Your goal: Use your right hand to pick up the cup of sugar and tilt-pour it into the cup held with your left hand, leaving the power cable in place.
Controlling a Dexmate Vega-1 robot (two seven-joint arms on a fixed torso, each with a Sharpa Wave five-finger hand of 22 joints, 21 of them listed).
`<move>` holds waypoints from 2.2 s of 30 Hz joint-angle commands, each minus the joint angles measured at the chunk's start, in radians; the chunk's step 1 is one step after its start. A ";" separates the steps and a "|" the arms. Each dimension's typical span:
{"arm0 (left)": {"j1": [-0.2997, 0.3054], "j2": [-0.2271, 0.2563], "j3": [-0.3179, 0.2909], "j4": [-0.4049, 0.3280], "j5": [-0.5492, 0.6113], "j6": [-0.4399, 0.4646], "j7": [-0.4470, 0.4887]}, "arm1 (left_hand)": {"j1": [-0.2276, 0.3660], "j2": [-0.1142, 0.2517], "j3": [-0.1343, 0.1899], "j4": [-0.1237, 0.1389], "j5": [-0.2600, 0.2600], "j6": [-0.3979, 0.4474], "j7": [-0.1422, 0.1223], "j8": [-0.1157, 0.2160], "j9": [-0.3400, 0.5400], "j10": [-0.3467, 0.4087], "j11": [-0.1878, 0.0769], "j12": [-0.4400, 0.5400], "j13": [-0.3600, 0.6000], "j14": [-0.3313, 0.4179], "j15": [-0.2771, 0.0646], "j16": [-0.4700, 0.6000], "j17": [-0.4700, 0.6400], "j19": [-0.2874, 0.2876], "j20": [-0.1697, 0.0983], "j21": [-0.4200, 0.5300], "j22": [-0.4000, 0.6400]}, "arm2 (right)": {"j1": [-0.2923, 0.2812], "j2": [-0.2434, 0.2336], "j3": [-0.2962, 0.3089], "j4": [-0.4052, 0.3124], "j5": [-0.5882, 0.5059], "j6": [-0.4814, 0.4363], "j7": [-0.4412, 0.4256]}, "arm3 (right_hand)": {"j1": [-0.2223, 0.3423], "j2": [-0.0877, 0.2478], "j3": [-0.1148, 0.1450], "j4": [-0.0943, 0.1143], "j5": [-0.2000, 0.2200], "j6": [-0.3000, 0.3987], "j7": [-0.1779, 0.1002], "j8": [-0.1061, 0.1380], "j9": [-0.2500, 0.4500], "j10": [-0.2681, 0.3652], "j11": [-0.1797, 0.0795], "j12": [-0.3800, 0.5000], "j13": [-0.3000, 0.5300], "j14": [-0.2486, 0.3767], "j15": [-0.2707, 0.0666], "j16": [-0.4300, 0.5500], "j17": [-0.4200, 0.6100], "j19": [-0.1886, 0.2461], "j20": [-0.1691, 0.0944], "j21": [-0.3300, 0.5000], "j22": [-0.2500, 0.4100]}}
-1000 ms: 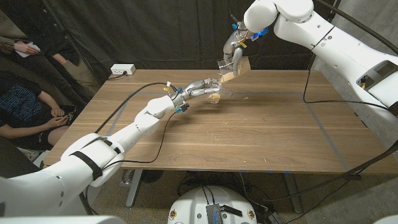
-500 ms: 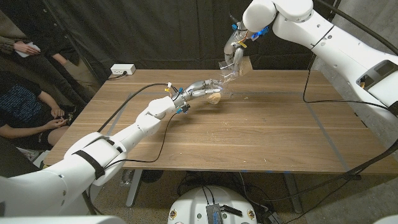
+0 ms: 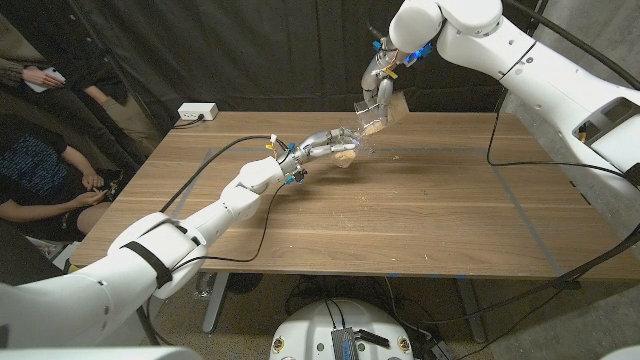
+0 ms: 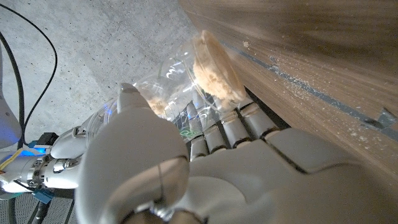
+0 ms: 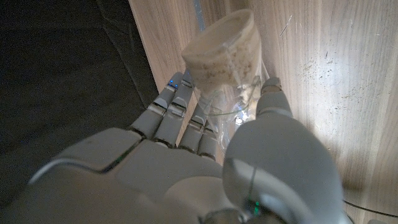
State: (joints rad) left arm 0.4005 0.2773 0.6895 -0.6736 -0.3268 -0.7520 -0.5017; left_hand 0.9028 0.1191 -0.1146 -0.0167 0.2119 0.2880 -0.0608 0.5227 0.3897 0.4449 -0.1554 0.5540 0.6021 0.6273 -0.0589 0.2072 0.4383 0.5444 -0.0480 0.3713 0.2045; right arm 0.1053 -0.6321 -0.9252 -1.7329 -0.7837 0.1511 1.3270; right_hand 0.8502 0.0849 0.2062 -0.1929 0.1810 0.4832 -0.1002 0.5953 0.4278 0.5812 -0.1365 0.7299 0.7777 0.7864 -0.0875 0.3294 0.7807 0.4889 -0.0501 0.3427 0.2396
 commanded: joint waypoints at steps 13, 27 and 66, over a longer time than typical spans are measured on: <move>-0.037 -0.059 -0.016 0.155 -0.028 -0.107 -0.050 | 0.019 0.012 0.002 -0.003 0.002 0.014 -0.001 0.009 0.002 0.011 -0.005 0.009 0.004 0.016 -0.131 0.003 0.004 0.007 -0.049 0.008 0.004 | 0.005 0.014 -0.007 0.017 -0.004 0.000 0.009 | 0.034 0.020 0.046 0.039 0.005 0.052 -0.035 0.003 0.000 0.019 -0.004 0.000 -0.001 0.009 -0.149 0.004 0.008 0.008 -0.078 0.006 0.004; -0.039 -0.065 -0.017 0.162 -0.028 -0.113 -0.054 | 0.022 0.013 0.003 -0.004 0.001 0.014 -0.001 0.012 0.005 0.013 -0.004 0.011 0.003 0.018 -0.133 0.002 0.005 0.007 -0.051 0.010 0.003 | 0.008 0.012 -0.012 0.009 -0.008 -0.003 0.025 | 0.036 0.021 0.047 0.041 0.005 0.061 -0.035 0.005 0.000 0.028 -0.001 0.000 0.001 0.017 -0.149 0.010 0.015 0.010 -0.077 0.008 0.005; -0.062 -0.092 -0.019 0.223 -0.025 -0.130 -0.052 | 0.026 0.010 0.002 -0.006 -0.001 0.020 -0.005 0.021 0.009 0.023 -0.008 0.018 0.002 0.028 -0.138 0.000 0.008 0.010 -0.055 0.017 0.003 | 0.016 0.029 -0.027 0.035 -0.012 0.018 0.028 | 0.044 0.020 0.050 0.042 0.003 0.071 -0.033 0.001 -0.001 0.043 -0.001 -0.004 0.002 0.028 -0.149 0.021 0.035 0.011 -0.074 0.014 0.008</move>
State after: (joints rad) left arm 0.3442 0.1909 0.6711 -0.4641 -0.3535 -0.8785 -0.5544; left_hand 0.9255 0.1305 -0.1115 -0.0198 0.2116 0.3039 -0.0661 0.5399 0.3969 0.4640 -0.1570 0.5680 0.6020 0.6429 -0.0642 0.2072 0.4430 0.5482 -0.0517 0.3781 0.2047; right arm 0.1185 -0.6082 -0.9485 -1.7041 -0.7953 0.1640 1.3567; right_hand 0.8658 0.0770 0.2058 -0.1925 0.1807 0.5057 -0.0946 0.5914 0.4239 0.6117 -0.1382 0.7263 0.7759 0.8078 -0.0945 0.3441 0.8131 0.4925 -0.0465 0.3515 0.2442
